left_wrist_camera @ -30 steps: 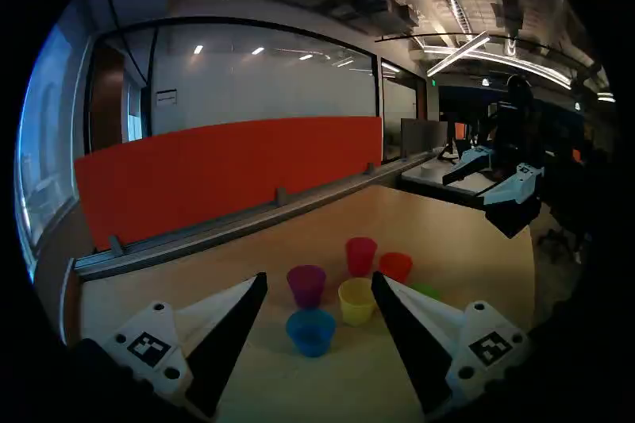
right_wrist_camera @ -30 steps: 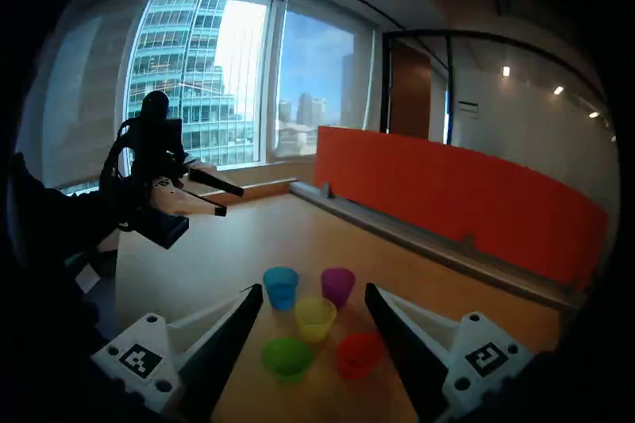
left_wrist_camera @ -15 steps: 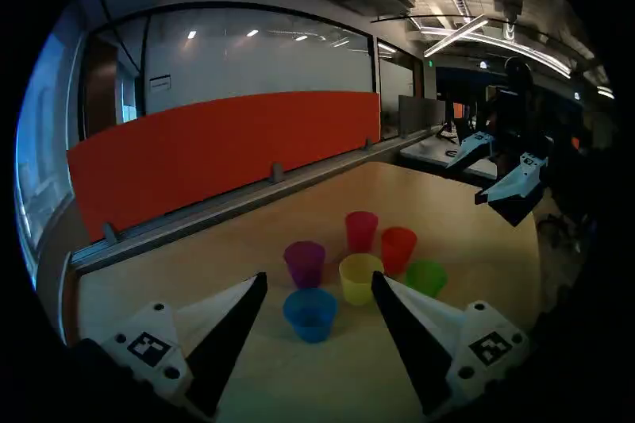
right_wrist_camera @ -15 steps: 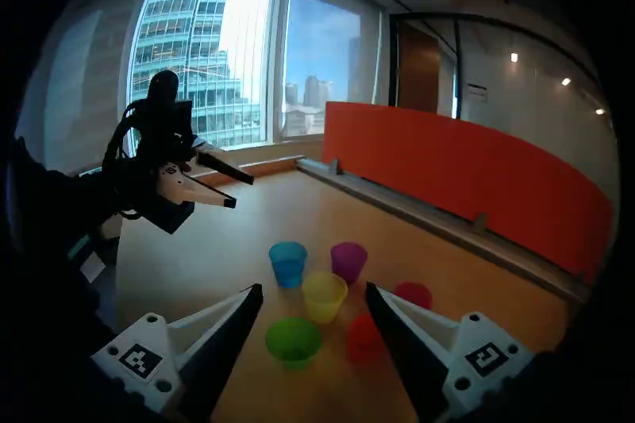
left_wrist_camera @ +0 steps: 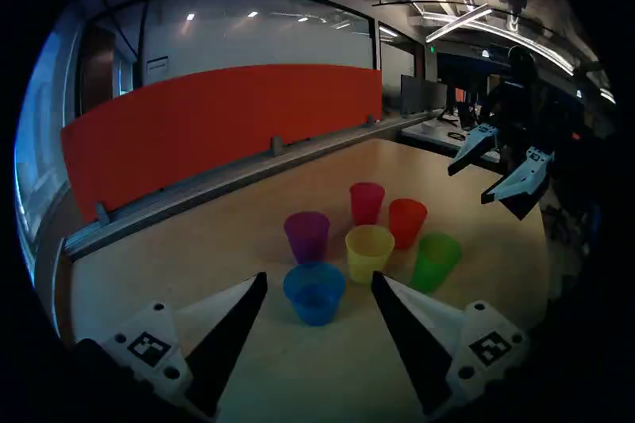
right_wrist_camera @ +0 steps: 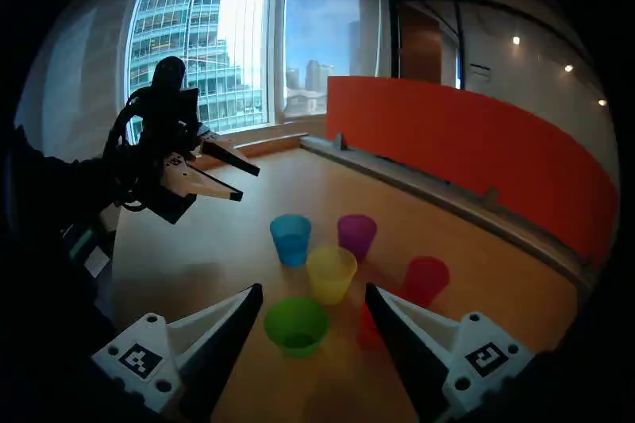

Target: Pour water

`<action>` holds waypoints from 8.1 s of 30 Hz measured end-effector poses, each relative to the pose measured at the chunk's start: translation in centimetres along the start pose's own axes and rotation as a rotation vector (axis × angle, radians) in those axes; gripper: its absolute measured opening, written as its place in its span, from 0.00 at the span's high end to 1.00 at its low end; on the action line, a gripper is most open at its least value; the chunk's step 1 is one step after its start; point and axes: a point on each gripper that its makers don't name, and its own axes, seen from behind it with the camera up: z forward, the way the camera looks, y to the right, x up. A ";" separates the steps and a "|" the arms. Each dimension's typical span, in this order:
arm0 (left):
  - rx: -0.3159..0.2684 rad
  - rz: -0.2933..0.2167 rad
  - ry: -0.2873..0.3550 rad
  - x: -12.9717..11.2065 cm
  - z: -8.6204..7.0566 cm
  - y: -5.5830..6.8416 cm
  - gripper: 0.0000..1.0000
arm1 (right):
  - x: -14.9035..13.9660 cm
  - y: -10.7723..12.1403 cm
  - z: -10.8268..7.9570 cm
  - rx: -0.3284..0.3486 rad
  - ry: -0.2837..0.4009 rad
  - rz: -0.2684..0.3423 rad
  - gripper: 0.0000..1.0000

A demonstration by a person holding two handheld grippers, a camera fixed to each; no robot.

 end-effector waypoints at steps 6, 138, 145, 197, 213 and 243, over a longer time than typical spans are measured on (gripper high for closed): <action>-0.010 0.007 -0.035 -1.7 1.1 0.1 0.02 | -1.7 0.2 1.0 -0.004 -0.038 0.002 0.00; -0.049 0.022 -0.196 -6.5 10.3 -0.4 0.13 | -9.6 -2.5 7.1 0.077 -0.150 -0.038 0.09; -0.042 0.001 -0.176 -5.9 9.9 -0.6 0.12 | -8.8 -2.6 6.8 0.076 -0.133 -0.026 0.09; 0.008 -0.027 0.214 8.6 -0.4 3.6 0.13 | 5.4 -0.2 0.5 -0.026 0.194 -0.025 0.09; -0.003 -0.029 0.246 9.4 -1.3 4.4 0.13 | 7.7 0.4 -0.3 -0.038 0.290 -0.010 0.08; 0.004 0.017 0.318 12.2 -2.0 5.2 0.13 | 9.2 0.5 -0.3 -0.020 0.334 -0.039 0.09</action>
